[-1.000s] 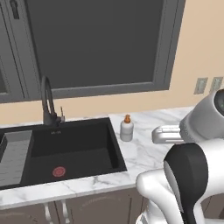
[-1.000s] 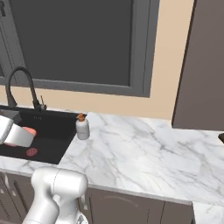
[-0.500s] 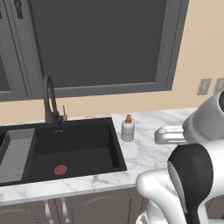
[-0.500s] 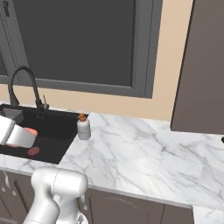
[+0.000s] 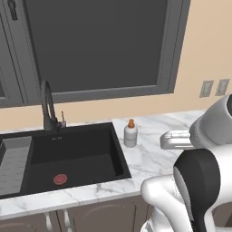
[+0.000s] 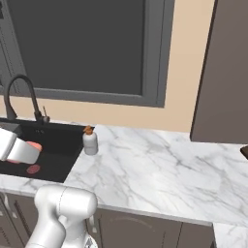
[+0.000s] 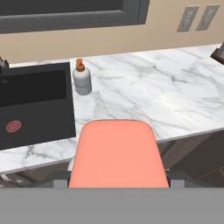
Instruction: Locate and retrieve the soap dispenser and bar soap from the cabinet. Place them next to the sink.
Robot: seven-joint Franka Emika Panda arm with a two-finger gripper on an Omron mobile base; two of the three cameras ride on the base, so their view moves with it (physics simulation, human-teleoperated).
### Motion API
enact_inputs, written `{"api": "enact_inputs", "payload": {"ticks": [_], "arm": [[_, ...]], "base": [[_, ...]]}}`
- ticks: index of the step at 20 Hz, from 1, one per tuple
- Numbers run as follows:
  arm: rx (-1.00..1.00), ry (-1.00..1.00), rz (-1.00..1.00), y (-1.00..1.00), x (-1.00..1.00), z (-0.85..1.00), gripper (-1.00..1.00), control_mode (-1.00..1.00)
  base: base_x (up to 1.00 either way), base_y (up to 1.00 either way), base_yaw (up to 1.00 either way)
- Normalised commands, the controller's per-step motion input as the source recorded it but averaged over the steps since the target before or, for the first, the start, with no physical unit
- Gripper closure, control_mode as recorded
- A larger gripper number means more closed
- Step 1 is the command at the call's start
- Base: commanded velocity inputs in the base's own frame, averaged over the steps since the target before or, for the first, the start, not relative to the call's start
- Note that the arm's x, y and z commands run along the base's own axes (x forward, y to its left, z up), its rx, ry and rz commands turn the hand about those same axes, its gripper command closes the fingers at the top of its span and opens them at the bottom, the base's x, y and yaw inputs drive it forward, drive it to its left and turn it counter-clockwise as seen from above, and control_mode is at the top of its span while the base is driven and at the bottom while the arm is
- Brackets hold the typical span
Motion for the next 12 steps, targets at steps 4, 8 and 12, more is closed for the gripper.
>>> {"api": "enact_inputs", "payload": {"ticks": [4,8,12], "arm": [[0.00,0.00,0.00,0.00,0.00,0.00,1.00,1.00],[0.00,0.00,0.00,0.00,0.00,0.00,1.00,1.00],[0.00,0.00,0.00,0.00,0.00,0.00,1.00,1.00]], "base": [[0.65,0.00,-0.13],[0.09,0.02,0.00],[0.00,0.00,0.00]]}}
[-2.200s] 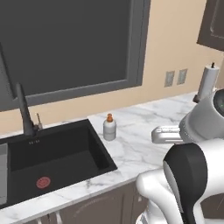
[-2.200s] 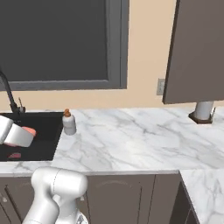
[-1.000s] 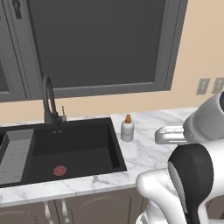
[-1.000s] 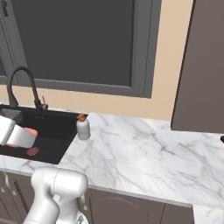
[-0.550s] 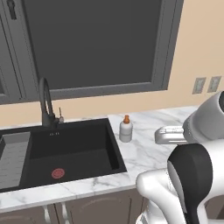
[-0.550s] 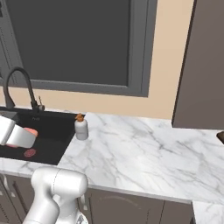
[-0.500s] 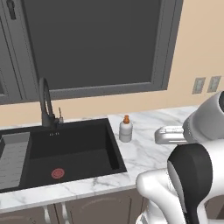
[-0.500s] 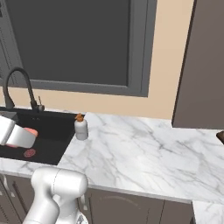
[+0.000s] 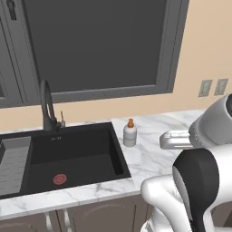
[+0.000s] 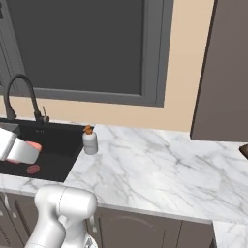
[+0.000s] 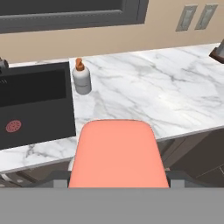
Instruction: Locate and retrieve the soap dispenser and bar soap from the cabinet. Place them next to the sink.
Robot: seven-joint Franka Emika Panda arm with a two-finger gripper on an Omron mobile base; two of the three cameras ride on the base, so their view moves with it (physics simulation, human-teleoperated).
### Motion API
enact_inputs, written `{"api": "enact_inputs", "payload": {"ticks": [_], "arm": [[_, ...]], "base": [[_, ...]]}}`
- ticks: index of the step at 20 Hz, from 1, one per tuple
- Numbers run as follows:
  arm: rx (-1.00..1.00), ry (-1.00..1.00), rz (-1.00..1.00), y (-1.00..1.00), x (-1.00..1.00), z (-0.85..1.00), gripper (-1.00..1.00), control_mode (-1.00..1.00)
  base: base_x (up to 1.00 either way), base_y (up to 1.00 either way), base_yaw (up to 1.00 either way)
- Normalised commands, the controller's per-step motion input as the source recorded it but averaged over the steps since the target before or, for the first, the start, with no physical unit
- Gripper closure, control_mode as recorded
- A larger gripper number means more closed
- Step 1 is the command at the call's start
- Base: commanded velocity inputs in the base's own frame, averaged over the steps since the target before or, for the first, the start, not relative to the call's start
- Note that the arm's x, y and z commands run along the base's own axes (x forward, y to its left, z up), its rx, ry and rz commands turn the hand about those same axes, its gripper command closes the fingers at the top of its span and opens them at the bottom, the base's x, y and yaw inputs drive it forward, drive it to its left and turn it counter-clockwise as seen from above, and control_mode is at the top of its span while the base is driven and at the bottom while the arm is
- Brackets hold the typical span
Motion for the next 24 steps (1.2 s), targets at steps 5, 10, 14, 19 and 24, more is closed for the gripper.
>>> {"api": "enact_inputs", "payload": {"ticks": [5,10,14,19,24], "arm": [[0.00,0.01,0.00,0.00,0.23,0.00,1.00,-1.00],[0.00,0.07,0.02,-0.11,0.67,-0.16,1.00,-1.00],[0.00,0.18,0.02,-0.13,0.84,-0.50,1.00,-1.00],[0.00,0.17,0.00,0.00,0.52,-0.62,1.00,-1.00],[0.00,0.03,0.04,0.07,0.15,-0.41,1.00,-1.00]], "base": [[0.00,0.00,0.00],[0.00,0.00,0.00],[0.00,0.00,0.00],[0.00,0.00,0.00],[0.00,0.00,0.00]]}}
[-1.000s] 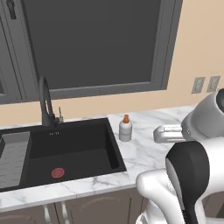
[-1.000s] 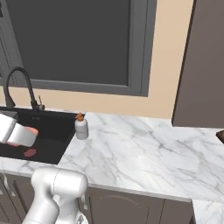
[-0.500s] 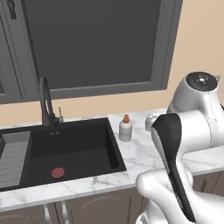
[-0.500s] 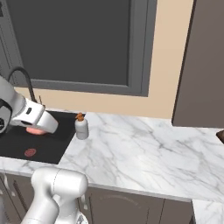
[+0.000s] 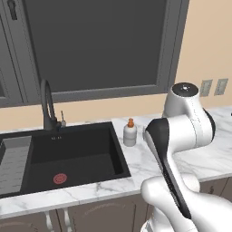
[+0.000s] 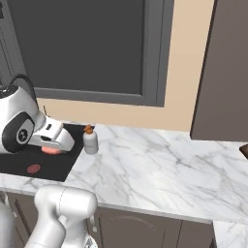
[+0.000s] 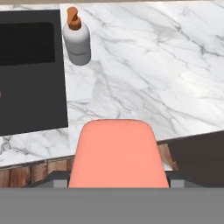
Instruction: Locate and retrieve the soap dispenser and bar soap from the cabinet. Place them next to the sink.
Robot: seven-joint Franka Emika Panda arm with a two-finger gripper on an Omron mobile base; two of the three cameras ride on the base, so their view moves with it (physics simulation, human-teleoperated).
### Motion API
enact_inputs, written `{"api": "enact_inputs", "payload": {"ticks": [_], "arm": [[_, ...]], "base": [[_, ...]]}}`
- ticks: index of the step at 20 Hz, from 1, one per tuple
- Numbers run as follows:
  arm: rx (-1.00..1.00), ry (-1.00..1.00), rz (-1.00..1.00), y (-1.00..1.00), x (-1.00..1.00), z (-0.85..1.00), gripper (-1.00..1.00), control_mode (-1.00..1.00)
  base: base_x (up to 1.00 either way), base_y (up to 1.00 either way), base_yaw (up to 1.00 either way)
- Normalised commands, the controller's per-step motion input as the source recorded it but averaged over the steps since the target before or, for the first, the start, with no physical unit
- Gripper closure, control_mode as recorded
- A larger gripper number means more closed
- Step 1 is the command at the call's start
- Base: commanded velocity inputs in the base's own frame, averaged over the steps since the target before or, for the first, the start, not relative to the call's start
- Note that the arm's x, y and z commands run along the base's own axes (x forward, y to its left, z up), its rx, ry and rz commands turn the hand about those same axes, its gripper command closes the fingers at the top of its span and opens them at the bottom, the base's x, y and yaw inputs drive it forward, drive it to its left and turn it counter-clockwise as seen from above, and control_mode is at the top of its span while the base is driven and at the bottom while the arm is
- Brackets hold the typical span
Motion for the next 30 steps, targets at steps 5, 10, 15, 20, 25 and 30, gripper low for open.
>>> {"api": "enact_inputs", "payload": {"ticks": [5,10,15,20,25,30], "arm": [[0.01,0.07,0.04,0.12,0.06,-0.52,1.00,-1.00],[0.09,0.15,0.04,0.00,0.22,-0.71,1.00,-1.00],[0.01,0.03,0.03,-0.01,0.29,-0.41,1.00,-1.00],[0.00,-0.01,0.03,-0.06,0.15,-0.16,1.00,-1.00],[0.02,0.02,-0.01,-0.03,0.40,-0.36,1.00,-1.00],[0.01,0.00,0.00,0.01,0.46,-0.29,1.00,-1.00]], "base": [[0.00,0.00,0.00],[0.00,0.00,0.00],[0.00,0.00,0.00],[0.00,0.00,0.00],[0.00,0.00,0.00],[0.00,0.00,0.00]]}}
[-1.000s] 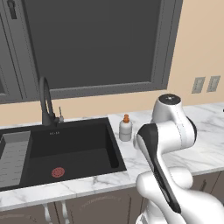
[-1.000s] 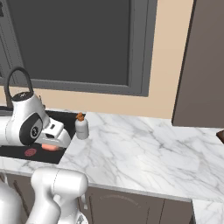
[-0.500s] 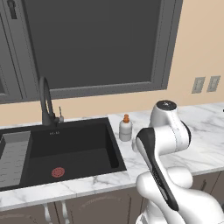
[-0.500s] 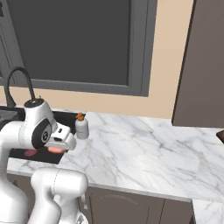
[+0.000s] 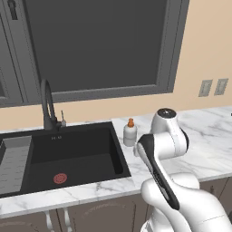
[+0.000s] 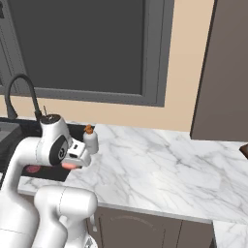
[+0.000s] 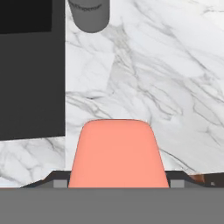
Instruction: Locate and retrieve the soap dispenser and bar soap from the cabinet. Place them next to the sink.
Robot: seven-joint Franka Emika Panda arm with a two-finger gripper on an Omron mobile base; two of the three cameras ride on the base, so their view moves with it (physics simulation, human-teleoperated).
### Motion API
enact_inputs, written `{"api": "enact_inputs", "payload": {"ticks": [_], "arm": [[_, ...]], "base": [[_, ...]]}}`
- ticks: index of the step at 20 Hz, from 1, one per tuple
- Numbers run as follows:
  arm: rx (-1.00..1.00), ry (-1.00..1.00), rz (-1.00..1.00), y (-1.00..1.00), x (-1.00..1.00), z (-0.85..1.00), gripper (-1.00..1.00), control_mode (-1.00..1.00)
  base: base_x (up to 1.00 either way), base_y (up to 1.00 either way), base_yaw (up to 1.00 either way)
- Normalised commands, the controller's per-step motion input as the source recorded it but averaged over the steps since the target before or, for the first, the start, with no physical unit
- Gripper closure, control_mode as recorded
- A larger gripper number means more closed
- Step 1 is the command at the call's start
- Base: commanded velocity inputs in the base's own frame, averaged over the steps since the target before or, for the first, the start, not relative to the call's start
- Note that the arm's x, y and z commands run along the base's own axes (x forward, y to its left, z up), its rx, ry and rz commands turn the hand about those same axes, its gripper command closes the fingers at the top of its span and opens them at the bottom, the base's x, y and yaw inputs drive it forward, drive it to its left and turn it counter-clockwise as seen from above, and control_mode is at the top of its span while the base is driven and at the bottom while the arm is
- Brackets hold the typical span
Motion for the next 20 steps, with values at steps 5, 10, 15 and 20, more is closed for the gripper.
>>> {"api": "enact_inputs", "payload": {"ticks": [5,10,15,20], "arm": [[0.00,-0.04,0.00,0.00,0.41,-0.32,1.00,-1.00],[0.01,-0.01,0.00,0.00,0.29,-0.36,1.00,-1.00],[0.01,0.00,0.00,0.01,0.26,-0.37,1.00,-1.00],[0.00,0.00,0.00,0.01,0.17,-0.41,1.00,-1.00]], "base": [[0.00,0.00,0.00],[0.00,0.00,0.00],[0.00,0.00,0.00],[0.00,0.00,0.00]]}}
